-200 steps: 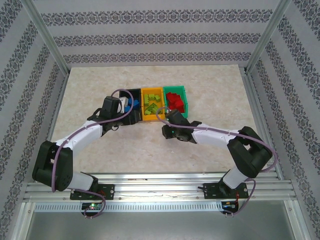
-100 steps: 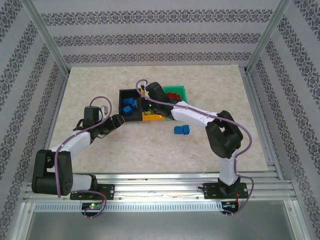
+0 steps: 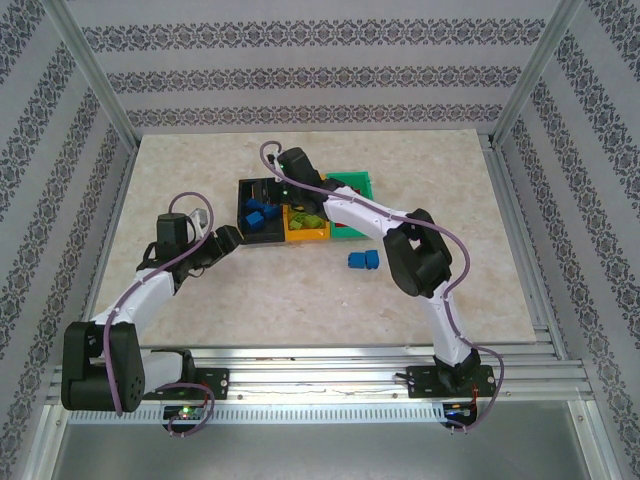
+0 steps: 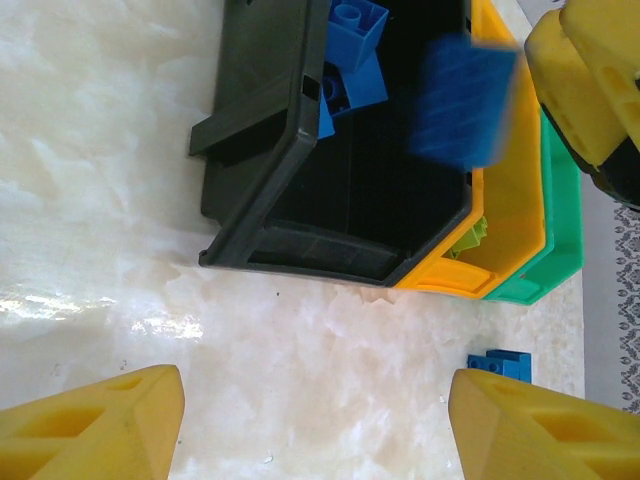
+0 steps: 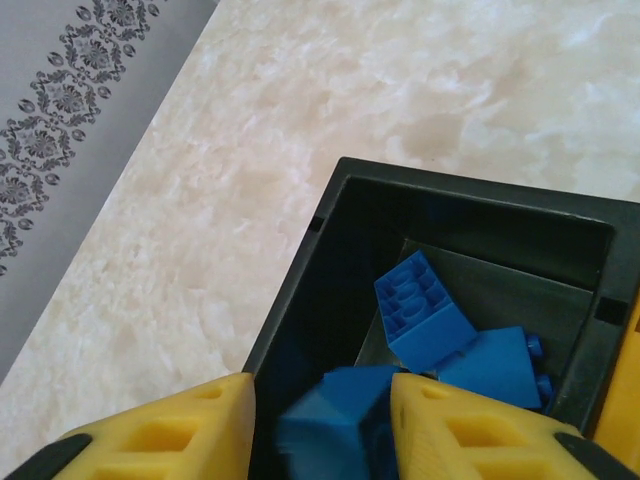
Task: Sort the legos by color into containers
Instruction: Place the lego in the container, then pick up the lego from the center of the table.
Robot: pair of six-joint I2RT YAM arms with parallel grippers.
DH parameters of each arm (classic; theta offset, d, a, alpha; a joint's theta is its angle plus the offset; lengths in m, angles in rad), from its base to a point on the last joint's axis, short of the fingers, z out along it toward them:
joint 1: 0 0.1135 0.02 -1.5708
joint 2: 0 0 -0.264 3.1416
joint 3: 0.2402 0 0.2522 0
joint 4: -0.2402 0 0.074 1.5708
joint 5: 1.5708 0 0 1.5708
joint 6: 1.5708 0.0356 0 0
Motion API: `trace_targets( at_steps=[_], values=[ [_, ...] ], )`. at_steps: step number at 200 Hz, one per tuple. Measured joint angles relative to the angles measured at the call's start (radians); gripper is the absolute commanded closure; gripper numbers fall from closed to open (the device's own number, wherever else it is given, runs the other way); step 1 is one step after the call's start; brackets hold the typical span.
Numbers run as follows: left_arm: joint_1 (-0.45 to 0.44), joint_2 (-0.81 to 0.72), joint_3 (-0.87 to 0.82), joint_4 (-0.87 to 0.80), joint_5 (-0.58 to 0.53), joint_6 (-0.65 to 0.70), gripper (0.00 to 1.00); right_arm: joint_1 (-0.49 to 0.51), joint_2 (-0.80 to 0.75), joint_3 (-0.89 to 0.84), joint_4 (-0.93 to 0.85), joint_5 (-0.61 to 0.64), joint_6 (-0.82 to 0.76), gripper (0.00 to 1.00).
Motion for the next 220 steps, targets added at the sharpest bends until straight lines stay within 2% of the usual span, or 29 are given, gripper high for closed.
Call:
trace_targets(
  at_steps=[23,51,107,132,169,220],
  values=[
    [0.000,0.000,0.000,0.000,0.000,0.000,0.30,-0.004,-0.020,-0.053,0.023,0.000,0.000,0.55],
    [0.000,0.015,-0.001,0.000,0.008,-0.001,0.30,-0.008,-0.099,-0.200,0.029,0.005,-0.001,0.54],
    [0.000,0.049,-0.003,0.018,0.026,-0.008,0.30,-0.032,-0.403,-0.550,0.057,0.079,-0.004,0.51],
    [0.000,0.067,-0.007,0.057,0.029,-0.014,0.30,-0.056,-0.522,-0.696,0.075,0.117,-0.003,0.51],
    [0.000,0.101,-0.018,0.104,0.037,-0.031,0.30,-0.100,-0.618,-0.885,0.063,0.174,0.008,0.48],
    [0.001,0.124,-0.018,0.143,0.049,-0.042,0.30,-0.170,-0.752,-1.055,0.004,0.235,0.026,0.44]
  ],
)
